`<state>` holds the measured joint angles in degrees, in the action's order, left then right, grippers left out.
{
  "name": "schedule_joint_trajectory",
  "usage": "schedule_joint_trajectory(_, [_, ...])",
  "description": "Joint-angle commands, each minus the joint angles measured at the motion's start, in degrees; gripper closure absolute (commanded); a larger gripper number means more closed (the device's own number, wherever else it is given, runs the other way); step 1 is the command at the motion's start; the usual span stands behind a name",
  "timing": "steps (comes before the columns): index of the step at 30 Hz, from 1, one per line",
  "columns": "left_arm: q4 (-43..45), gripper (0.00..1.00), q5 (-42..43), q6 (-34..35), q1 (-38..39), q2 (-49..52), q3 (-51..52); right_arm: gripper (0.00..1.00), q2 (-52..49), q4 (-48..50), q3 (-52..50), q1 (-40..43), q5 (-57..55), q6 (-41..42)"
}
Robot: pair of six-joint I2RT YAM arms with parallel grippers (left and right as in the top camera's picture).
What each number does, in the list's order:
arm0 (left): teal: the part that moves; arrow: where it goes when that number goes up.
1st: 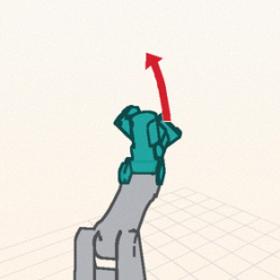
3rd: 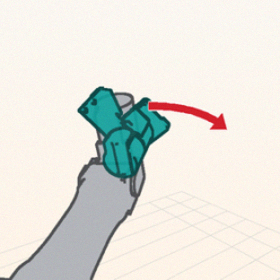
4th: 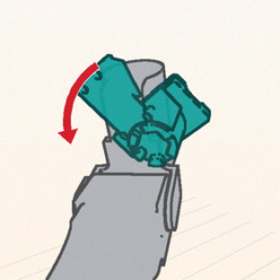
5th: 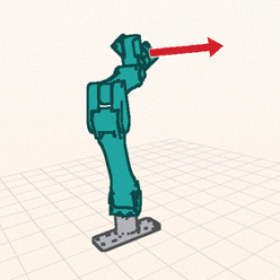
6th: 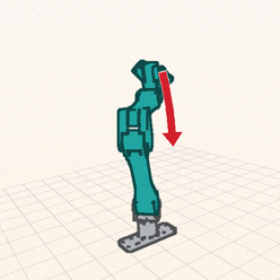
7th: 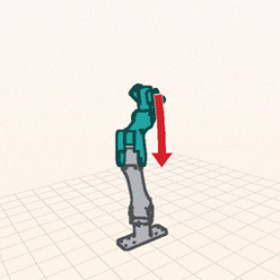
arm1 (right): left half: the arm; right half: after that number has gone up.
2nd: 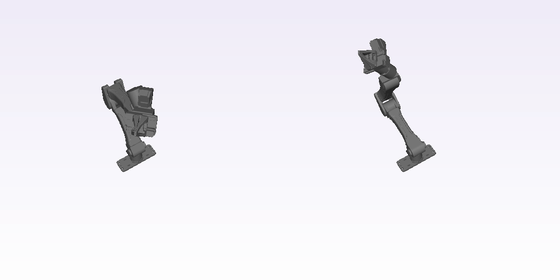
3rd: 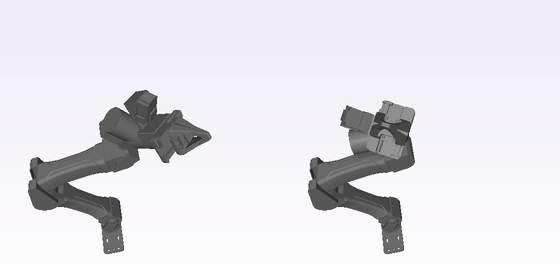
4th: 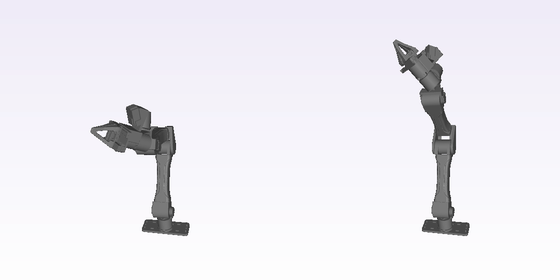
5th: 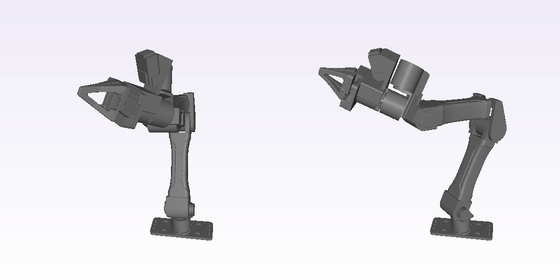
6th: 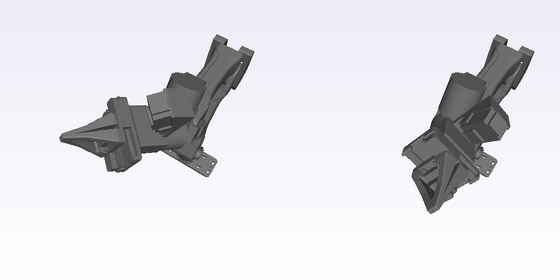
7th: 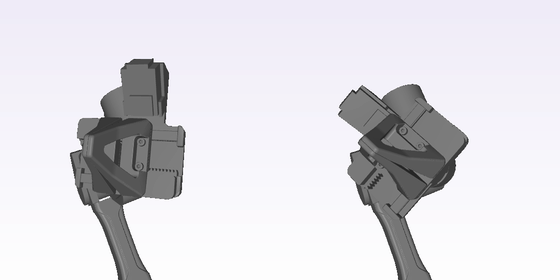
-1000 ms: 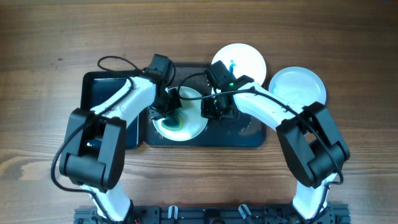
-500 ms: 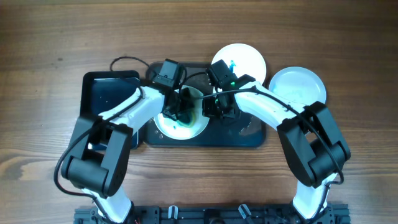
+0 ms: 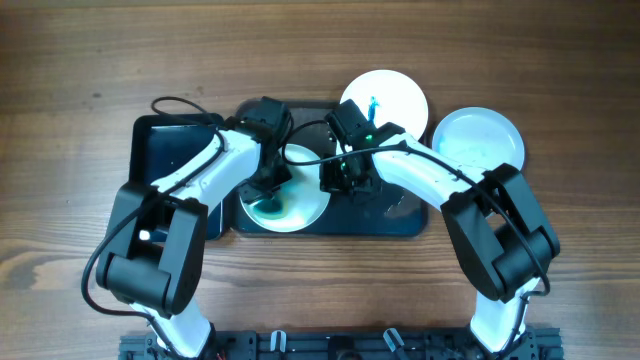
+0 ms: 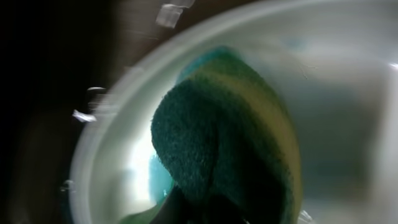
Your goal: Clean dirty plates on tray and stack at the side
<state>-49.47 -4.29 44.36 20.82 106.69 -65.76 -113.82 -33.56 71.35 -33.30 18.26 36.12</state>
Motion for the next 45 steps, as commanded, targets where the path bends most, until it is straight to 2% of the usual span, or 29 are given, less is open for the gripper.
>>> schedule_joint_trajectory(1, [-2.54,0.96,-11.23,2.91,-1.16,1.53,0.87,0.96,-1.16,-0.13,0.59,0.74,1.09,-0.09])
schedule_joint_trajectory(3, [-1.77,0.96,-7.19,1.29,-0.83,1.53,0.87,0.96,-1.16,-0.13,0.59,0.74,1.16,-0.09])
schedule_joint_trajectory(8, [7.13,0.96,14.64,-19.21,-0.33,1.53,0.87,0.96,-1.16,-0.15,0.59,1.2,3.02,-1.03])
schedule_joint_trajectory(10, [9.53,0.96,17.53,-21.86,-0.39,1.53,0.87,0.96,-1.16,-0.9,0.55,1.66,4.52,-1.66])
schedule_joint_trajectory(13, [11.87,0.96,11.56,-19.19,-0.76,1.53,0.85,0.96,-1.16,-2.58,0.42,1.95,4.5,-2.25])
schedule_joint_trajectory(16, [9.92,0.96,-6.16,-6.49,-1.09,1.53,0.85,0.96,-1.16,-2.47,0.15,1.95,4.5,-2.29])
schedule_joint_trajectory(18, [7.26,0.96,-15.04,-1.27,-1.07,1.53,0.85,0.96,-1.16,-2.32,0.15,1.92,4.48,-2.29])
schedule_joint_trajectory(21, [4.81,0.96,-16.5,-0.57,-1.07,1.55,0.85,0.96,-1.16,-2.23,0.15,1.92,4.48,-2.27])
schedule_joint_trajectory(23, [4.11,0.96,-10.97,-1.29,-1.07,1.64,0.85,0.96,-1.16,-1.81,0.15,1.92,4.46,-2.29])
schedule_joint_trajectory(29, [6.67,0.96,21.09,-18.51,-0.72,1.64,0.85,0.96,-1.16,-1.75,0.15,1.92,4.46,-2.27])
schedule_joint_trajectory(31, [8.15,0.96,27.5,-22.23,-0.28,1.64,0.85,0.96,-1.16,-1.75,0.15,1.92,4.48,-2.29])
schedule_joint_trajectory(33, [9.66,0.96,30.23,-23.34,0.17,1.64,0.85,0.96,-1.16,-1.77,0.15,1.92,4.48,-2.29])
schedule_joint_trajectory(35, [11.08,0.96,28.87,-22.53,0.24,1.64,0.85,0.96,-1.16,-1.84,0.15,1.92,4.48,-2.38])
schedule_joint_trajectory(38, [12.09,0.96,21.14,-18.27,-0.17,1.64,0.85,0.96,-1.16,-1.88,0.15,1.92,4.48,-2.71])
schedule_joint_trajectory(45, [11.04,0.96,-6.86,-6.95,-1.4,1.64,-0.17,0.96,-1.16,-1.81,0.15,1.92,4.48,-2.69])
